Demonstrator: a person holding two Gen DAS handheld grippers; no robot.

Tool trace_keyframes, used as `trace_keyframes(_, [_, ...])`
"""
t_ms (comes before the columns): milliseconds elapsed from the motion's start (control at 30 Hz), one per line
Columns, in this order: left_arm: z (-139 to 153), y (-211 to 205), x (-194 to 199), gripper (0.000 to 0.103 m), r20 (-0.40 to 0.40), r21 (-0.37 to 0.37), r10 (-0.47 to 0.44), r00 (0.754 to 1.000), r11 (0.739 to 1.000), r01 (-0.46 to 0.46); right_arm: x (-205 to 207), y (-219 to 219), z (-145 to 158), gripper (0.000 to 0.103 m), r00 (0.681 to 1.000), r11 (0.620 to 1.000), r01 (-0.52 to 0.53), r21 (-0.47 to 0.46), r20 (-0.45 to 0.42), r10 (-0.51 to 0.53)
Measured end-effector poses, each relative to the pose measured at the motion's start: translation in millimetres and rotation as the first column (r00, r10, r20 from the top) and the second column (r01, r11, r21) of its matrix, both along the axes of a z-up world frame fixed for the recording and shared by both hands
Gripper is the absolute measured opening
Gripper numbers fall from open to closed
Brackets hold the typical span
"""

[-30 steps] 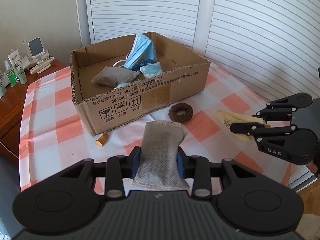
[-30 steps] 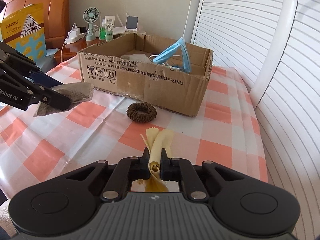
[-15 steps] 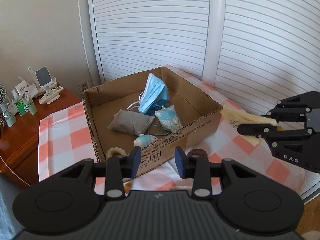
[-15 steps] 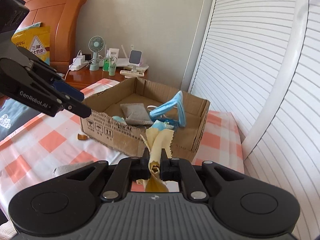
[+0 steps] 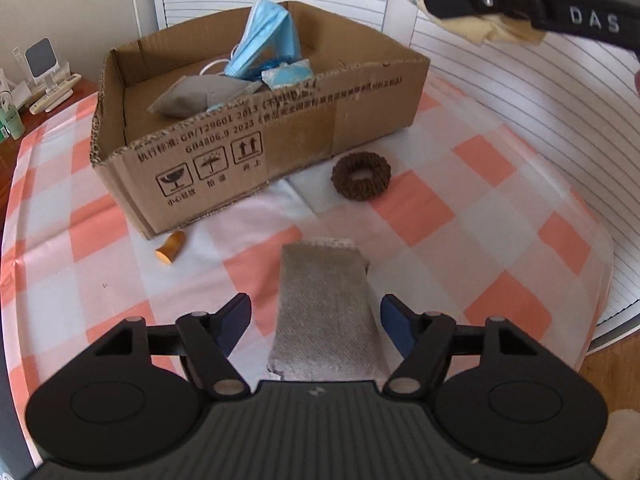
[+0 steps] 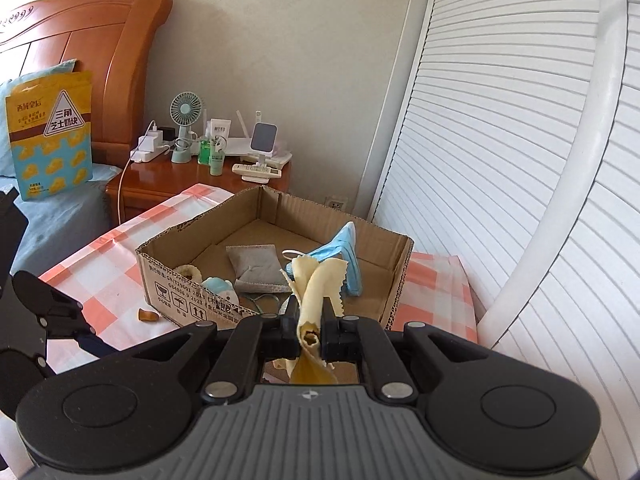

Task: Organize soft objects
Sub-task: 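Open the right gripper over the box while the left gripper releases the grey strip inside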

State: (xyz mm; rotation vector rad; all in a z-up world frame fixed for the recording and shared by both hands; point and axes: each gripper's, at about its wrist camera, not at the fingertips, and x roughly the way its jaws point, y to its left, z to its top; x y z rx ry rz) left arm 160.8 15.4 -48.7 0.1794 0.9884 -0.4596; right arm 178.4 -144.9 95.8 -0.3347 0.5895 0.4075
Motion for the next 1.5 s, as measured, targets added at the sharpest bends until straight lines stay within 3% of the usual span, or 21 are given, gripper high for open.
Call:
trace_keyframes(67, [-3,-2,-1,0.064,0.002,0.007,-0.007,1.0,1.0,0.007,3,0,1,0.011,1.0,1.0,0.002,0.005,0.002,-0.002])
trace_keyframes(133, [-2,-2,-2,0.044,0.014,0.012,-0.006,1.0,1.0,0.006,5,-1,2,0.01,1.0,1.0,0.004,0.007,0.004,-0.004])
trace_keyframes(333, [3,-1,-3,0.025,0.031,-0.004,0.012,0.999,1.0,-0.012,10,-1,0,0.011,1.0,1.0,0.003,0.006,-0.001,-0.003])
trace_keyframes(733, [47,12,0,0.024,0.134,-0.059,0.039,0.99,0.998,-0.031,50,8,-1,0.011,1.0,0.999,0.014,0.039,-0.014,-0.013])
trace_keyframes(833, [63,16,5,0.024,0.173,-0.068,0.051,0.984,0.997,-0.04,70,18,-4,0.027,1.0,0.999,0.006,0.04,-0.031,-0.005])
trace_keyframes(867, [68,18,8,0.024,0.184,-0.073,0.058,0.981,0.996,-0.045,74,21,-7,0.045,1.0,1.0,0.012,0.026,-0.022,-0.011])
trace_keyframes(1000, [85,23,24,0.024,0.224,-0.081,0.08,0.971,0.995,-0.063,76,21,-15,0.092,0.999,0.999,0.022,0.047,-0.03,-0.02])
trace_keyframes(1033, [87,24,30,0.024,0.232,-0.078,0.087,0.969,0.994,-0.071,73,18,-16,0.098,0.999,0.998,0.02,0.066,-0.033,-0.018])
trace_keyframes(1067, [89,25,37,0.024,0.239,-0.077,0.095,0.966,0.994,-0.079,70,16,-18,0.103,0.999,0.996,0.02,0.082,-0.033,-0.018])
trace_keyframes(1300, [92,28,109,0.024,0.248,-0.043,0.163,0.955,0.987,-0.158,58,0,-23,0.103,0.996,0.994,0.042,0.1,-0.087,-0.033])
trace_keyframes(1367, [93,27,130,0.031,0.252,-0.037,0.179,0.951,0.984,-0.175,54,-4,-23,0.103,0.994,0.993,0.049,0.103,-0.098,-0.039])
trace_keyframes(1400, [93,26,139,0.048,0.255,-0.033,0.187,0.949,0.982,-0.184,53,-5,-24,0.103,0.993,0.993,0.052,0.102,-0.107,-0.041])
trace_keyframes(1433, [93,25,147,0.071,0.259,-0.026,0.196,0.946,0.98,-0.196,51,-6,-25,0.103,0.992,0.994,0.056,0.099,-0.118,-0.044])
trace_keyframes(1500, [93,26,156,0.098,0.288,-0.022,0.229,0.93,0.972,-0.232,46,-7,-29,0.103,0.99,0.995,0.057,0.086,-0.131,-0.046])
